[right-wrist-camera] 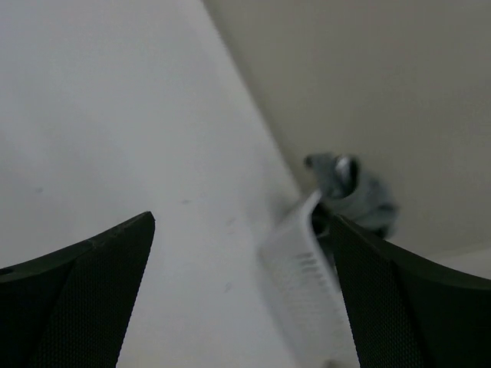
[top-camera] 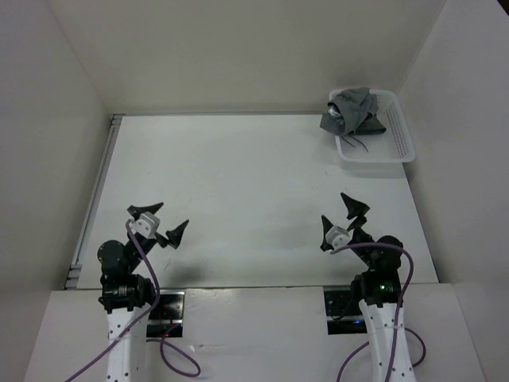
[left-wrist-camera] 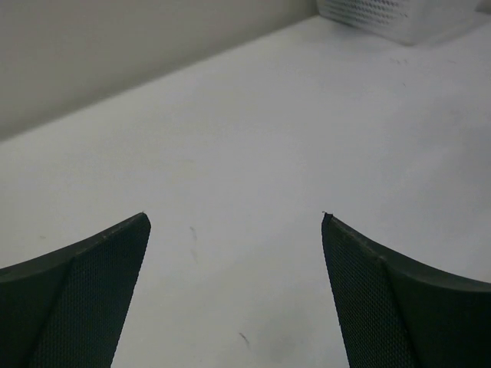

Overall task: Fold and stack the shorts
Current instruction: Grab the shorts from the pile, then move the shorts to the center of the board, then flatten the shorts out

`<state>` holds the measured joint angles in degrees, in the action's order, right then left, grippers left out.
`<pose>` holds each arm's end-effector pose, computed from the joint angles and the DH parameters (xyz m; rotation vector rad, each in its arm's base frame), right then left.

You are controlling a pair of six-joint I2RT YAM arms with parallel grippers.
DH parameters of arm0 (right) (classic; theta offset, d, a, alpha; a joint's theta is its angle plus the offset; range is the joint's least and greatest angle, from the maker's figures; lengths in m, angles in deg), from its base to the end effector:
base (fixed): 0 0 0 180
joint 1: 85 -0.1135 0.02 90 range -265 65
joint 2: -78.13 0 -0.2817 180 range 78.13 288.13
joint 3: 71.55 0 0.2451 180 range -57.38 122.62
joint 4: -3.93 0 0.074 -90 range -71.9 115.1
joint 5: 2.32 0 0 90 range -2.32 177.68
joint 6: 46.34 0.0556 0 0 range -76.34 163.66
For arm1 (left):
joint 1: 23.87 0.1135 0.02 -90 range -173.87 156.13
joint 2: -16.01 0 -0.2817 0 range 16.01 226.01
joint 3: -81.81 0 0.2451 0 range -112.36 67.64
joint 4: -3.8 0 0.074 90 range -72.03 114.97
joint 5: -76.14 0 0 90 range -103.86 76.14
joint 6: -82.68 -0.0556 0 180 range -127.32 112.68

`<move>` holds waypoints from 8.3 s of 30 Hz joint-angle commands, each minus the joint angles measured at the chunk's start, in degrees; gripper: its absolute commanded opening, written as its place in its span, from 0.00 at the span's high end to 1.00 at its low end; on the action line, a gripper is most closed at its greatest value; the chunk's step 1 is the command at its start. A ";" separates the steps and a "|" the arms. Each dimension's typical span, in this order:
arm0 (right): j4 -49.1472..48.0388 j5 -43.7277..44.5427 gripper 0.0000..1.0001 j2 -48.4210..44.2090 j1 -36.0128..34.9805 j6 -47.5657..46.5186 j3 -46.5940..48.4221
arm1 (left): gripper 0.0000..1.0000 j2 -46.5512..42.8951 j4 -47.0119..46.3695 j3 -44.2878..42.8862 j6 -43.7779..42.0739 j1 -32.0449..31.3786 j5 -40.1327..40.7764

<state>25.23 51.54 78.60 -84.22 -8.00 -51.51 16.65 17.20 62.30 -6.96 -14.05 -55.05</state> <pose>0.0885 0.0316 0.1943 -1.0907 1.1693 -0.2073 0.0905 -0.0215 0.2070 0.4514 1.4428 -0.3964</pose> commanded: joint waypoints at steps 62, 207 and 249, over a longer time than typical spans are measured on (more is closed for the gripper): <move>-9.52 76.03 1.00 100.53 -8.51 58.51 90.45 | 0.01 104.91 31.27 -90.53 -0.36 -13.60 13.69; 31.08 19.62 1.00 85.86 -21.69 44.72 85.61 | 1.00 67.13 36.80 -75.09 -0.36 -12.54 46.21; 13.61 23.92 0.53 100.08 -19.24 44.01 60.23 | 0.56 98.67 54.92 -57.76 -0.36 -12.12 29.50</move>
<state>42.26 75.91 177.54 -104.27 35.08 7.43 114.79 67.53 6.95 -7.11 -26.72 -23.18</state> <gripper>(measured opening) 0.474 0.441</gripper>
